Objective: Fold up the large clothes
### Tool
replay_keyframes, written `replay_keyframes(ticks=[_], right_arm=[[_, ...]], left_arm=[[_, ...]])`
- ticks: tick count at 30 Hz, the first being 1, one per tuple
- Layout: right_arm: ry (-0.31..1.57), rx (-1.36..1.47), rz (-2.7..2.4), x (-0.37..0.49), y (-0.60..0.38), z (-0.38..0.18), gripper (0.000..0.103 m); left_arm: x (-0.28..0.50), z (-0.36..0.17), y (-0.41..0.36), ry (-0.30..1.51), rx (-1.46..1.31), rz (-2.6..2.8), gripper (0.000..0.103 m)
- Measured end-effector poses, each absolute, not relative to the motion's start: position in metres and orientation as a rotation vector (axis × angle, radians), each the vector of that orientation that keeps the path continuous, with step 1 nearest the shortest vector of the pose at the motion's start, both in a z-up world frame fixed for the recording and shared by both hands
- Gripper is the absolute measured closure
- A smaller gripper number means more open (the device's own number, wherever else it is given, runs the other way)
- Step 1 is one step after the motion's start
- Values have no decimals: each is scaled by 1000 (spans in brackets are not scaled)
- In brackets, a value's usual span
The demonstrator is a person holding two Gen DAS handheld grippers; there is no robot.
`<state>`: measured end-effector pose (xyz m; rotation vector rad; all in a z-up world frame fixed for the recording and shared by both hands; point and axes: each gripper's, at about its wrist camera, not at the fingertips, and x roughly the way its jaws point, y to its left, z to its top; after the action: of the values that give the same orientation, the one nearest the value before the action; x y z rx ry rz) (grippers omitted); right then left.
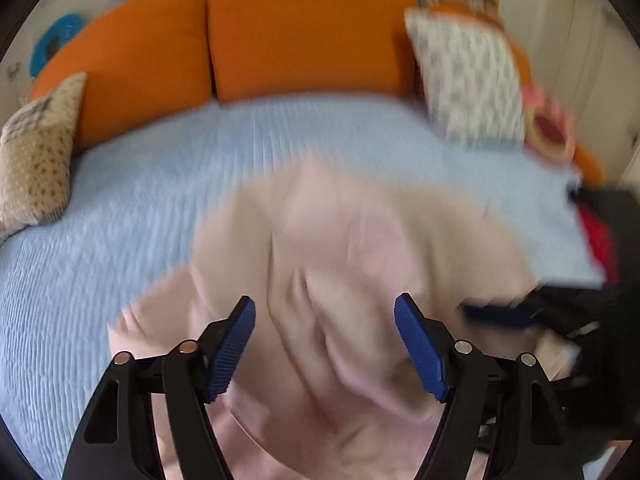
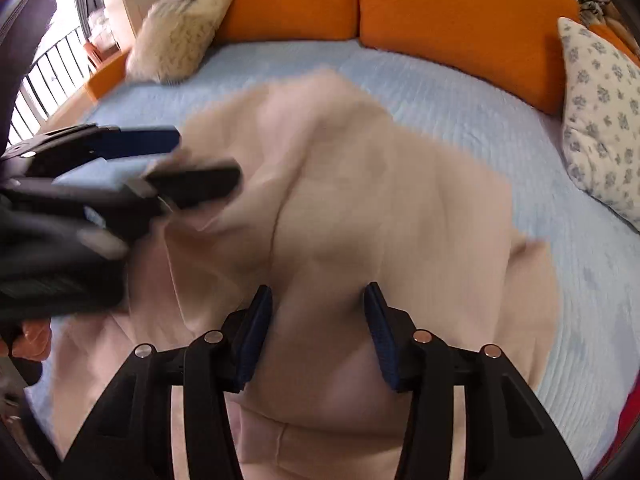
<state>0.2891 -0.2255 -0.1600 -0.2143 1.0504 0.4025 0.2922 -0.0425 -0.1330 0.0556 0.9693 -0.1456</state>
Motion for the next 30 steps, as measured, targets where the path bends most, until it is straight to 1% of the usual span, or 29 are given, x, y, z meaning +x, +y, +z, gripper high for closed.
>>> replay_keyframes(ticks=[3, 5, 10, 14, 16, 20, 22, 24, 27, 30], right_arm=[[1003, -222, 363, 264, -229, -182, 54], [960, -229, 333, 255, -229, -196, 54], [922, -208, 298, 249, -228, -229, 54], [911, -236, 287, 245, -225, -223, 55], [919, -213, 303, 240, -228, -210, 55], [810, -121, 291, 245, -252, -152, 55], [762, -89, 245, 265, -263, -127, 54], [747, -65, 213, 287, -269, -116, 53], [788, -34, 176, 325, -267, -121, 54], [861, -15, 186, 346, -266, -138, 56]], left_arm=[[286, -172, -37, 1036, 24, -105, 31], [282, -186, -34, 1030, 26, -85, 31], [272, -218, -44, 1008, 83, -47, 31], [261, -209, -45, 993, 63, -48, 31], [250, -191, -41, 982, 40, -88, 33], [243, -143, -35, 916, 39, -130, 33], [254, -121, -35, 878, 48, -124, 31], [279, -101, -37, 834, 49, -87, 29], [326, -100, -46, 845, 75, -33, 28], [373, -129, -50, 949, 108, 15, 29]])
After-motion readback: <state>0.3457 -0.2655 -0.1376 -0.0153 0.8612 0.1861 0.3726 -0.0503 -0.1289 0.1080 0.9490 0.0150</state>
